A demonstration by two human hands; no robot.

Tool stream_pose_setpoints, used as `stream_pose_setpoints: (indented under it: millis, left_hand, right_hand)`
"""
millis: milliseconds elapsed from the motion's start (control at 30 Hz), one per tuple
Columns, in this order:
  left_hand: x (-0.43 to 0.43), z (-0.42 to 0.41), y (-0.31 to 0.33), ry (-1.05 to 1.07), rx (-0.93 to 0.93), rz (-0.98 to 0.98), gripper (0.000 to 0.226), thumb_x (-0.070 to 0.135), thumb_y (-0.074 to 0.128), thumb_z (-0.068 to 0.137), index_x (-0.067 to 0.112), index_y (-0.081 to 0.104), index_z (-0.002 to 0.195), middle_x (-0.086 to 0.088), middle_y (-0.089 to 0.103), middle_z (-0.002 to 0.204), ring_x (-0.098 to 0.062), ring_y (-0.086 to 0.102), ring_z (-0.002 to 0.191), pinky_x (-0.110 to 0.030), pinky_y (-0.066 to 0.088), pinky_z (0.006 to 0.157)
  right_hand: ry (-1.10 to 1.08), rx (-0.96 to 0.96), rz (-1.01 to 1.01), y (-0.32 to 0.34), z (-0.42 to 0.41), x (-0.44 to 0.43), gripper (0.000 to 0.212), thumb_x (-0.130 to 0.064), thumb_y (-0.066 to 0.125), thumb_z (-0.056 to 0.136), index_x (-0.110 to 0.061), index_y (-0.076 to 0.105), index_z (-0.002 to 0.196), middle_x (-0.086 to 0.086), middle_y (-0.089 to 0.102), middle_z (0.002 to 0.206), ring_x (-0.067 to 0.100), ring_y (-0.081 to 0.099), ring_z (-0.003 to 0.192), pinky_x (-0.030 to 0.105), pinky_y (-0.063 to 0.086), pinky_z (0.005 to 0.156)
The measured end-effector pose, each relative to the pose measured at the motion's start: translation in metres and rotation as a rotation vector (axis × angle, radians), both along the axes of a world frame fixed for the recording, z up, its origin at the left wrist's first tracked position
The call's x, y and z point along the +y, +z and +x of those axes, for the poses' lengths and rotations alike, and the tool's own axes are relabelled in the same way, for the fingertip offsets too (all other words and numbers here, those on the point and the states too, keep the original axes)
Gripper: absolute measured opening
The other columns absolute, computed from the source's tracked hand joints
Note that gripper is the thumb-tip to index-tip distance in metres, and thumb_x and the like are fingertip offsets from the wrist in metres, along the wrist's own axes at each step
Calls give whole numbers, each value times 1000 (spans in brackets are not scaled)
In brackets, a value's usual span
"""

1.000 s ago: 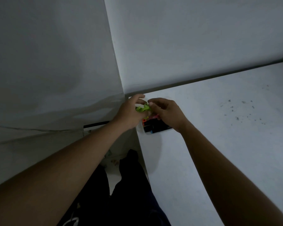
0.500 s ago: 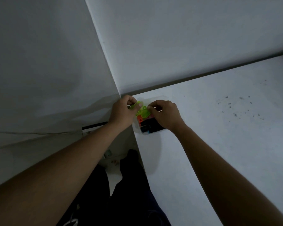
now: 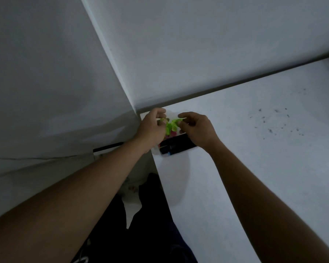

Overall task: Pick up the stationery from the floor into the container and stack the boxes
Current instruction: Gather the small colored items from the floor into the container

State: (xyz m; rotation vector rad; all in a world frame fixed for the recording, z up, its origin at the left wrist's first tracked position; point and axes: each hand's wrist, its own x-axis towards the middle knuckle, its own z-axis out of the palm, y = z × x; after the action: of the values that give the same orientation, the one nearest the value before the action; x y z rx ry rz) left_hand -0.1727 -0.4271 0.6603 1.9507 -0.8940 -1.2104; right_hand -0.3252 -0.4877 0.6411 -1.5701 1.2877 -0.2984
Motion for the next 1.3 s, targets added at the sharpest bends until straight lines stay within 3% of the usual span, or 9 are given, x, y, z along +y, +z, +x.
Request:
stream_pose_setpoints:
  millis: [100,233,333,400,500,567,700,867,1300]
  left_hand:
    - [4,4,-2,-36,-77,-28,28,13,45,98,14,48,125,4,55,124,-13,58,106,-24,44,85]
    - [12,6,-4,-166,-211,-146,27,7,41,98,9,48,124,-2,61,121,-16,57,108,-23,43,89]
    - [15,4,-6,-233,-311,-170,33,9,38,99,11,39,133,3,63,122,-7,56,73,-23,42,75]
    - [18,3,-8,-269,-376,-173,37,8,37,99,13,34,136,7,61,128,-8,49,64,-33,46,79]
    - [21,4,-12,-313,-413,-114,45,5,39,97,20,29,139,0,55,134,-25,58,89,-44,42,97]
    - [22,7,-15,-308,-410,-19,52,4,40,96,27,27,141,-11,53,130,-37,55,100,-42,43,94]
    - [25,13,-18,-317,-298,-49,49,2,39,96,21,32,141,-13,47,136,-22,55,97,-24,44,70]
    - [31,20,-20,-222,-297,-82,37,9,37,100,15,40,136,-6,43,144,-20,43,129,-22,33,95]
    - [42,37,-19,-198,-293,-153,29,13,50,95,12,50,124,-5,55,129,-16,51,120,-23,39,95]
  right_hand:
    - [38,88,-161,0,-2,-3,17,-29,68,85,-20,67,100,-8,69,88,2,63,74,0,41,62]
    - [187,177,-258,-2,-2,-2,17,-23,64,87,-18,70,102,-4,69,97,6,58,75,-1,35,61]
    - [196,188,-292,-3,3,1,19,-22,63,89,-15,69,105,0,70,101,7,58,77,4,35,65]
    - [157,153,-284,-3,4,3,20,-23,63,89,-13,69,105,0,71,100,10,61,79,2,37,67]
    - [130,121,-269,-2,4,6,18,-23,65,88,-12,67,102,-1,70,96,11,62,80,6,43,69]
    - [144,115,-255,-2,5,9,15,-24,65,88,-13,67,98,0,70,93,11,63,80,12,48,70]
    - [145,103,-278,-3,9,16,14,-26,64,88,-13,67,93,-2,69,88,9,62,78,8,44,67]
    - [155,86,-323,-4,13,21,12,-26,67,86,-14,68,90,-4,65,92,4,55,73,-1,37,66]
    - [-11,101,-318,8,10,26,17,-5,54,87,-15,64,96,-5,63,94,9,57,83,9,42,69]
